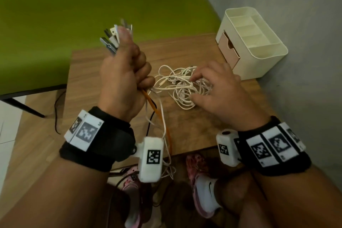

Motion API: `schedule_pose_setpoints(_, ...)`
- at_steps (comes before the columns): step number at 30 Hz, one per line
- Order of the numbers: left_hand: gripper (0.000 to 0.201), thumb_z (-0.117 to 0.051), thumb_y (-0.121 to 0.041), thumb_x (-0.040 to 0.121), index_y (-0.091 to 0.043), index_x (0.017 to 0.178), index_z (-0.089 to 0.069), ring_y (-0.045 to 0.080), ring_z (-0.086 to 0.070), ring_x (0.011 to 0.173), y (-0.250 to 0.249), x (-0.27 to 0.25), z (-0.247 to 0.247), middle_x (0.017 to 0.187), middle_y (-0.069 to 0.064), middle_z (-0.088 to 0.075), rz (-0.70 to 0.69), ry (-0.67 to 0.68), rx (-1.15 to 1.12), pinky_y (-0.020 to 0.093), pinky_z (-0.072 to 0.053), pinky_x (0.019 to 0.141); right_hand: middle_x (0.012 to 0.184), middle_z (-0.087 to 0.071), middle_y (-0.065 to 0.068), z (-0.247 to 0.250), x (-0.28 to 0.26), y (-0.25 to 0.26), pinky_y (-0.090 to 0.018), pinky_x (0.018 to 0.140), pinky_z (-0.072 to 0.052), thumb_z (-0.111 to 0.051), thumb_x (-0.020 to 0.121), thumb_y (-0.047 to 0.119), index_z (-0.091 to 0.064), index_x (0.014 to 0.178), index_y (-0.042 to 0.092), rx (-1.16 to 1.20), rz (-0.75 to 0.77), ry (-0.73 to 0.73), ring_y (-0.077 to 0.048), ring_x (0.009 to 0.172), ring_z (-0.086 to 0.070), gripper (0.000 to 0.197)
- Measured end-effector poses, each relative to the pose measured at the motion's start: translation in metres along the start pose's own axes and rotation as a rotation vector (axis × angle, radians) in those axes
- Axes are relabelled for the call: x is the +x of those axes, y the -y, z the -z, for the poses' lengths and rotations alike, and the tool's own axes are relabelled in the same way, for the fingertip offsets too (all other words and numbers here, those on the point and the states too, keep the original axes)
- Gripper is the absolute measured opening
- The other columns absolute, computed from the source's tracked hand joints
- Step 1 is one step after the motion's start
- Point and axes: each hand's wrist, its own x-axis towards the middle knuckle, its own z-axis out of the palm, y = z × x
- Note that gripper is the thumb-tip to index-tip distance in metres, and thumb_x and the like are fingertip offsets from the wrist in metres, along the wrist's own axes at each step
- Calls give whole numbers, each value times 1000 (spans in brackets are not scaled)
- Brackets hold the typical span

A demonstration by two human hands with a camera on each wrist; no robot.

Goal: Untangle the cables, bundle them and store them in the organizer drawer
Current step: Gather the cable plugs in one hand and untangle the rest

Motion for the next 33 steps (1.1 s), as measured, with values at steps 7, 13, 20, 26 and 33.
schedule_pose_setpoints(7, 34, -43, -38, 101, -24, 72, -31, 3, -14, 43, 5, -1, -3, 58, -9, -16, 61, 193, 0, 16, -18, 37, 99, -65, 10, -24, 0, 2, -13, 76, -44, -65, 94, 21, -66, 104, 20, 370, 20, 172, -2, 91, -60, 10)
schedule_pose_setpoints(13, 39, -36, -48, 101, -25, 69, -33, 3, -15, 37, -21, 12, 21, 57, -10, -10, 208, 165, -77, 14, -15, 32, 82, -63, 7, -30, 5, -14, -21, 67, -42, -57, 99, 30, -64, 96, 19, 255, -46, 290, -6, 76, -56, 14)
schedule_pose_setpoints(20, 16, -64, -21, 91, -9, 84, -54, 7, -27, 42, 25, 7, 17, 55, -10, -32, 141, 144, 506, 21, -27, 40, 82, -67, 13, -16, 7, -5, -30, 73, -52, -62, 96, 26, -68, 90, 31, 549, -112, 28, -6, 78, -62, 10)
schedule_pose_setpoints(26, 12, -76, -28, 83, -20, 91, -72, 0, -61, 56, 35, 1, 0, 65, -12, -69, 7, 276, 904, 20, -44, 50, 74, -66, 7, -18, 4, -1, -11, 55, -39, -61, 95, 16, -72, 93, 15, 455, -61, -12, -2, 65, -57, 11)
schedule_pose_setpoints(33, 11, -74, -17, 85, -16, 77, -67, 2, -43, 40, 29, 3, 2, 47, -13, -52, -72, 261, 790, 18, -33, 43, 82, -68, 8, -22, 5, -5, -14, 61, -44, -63, 96, 21, -72, 101, 15, 448, -9, -48, -4, 73, -62, 12)
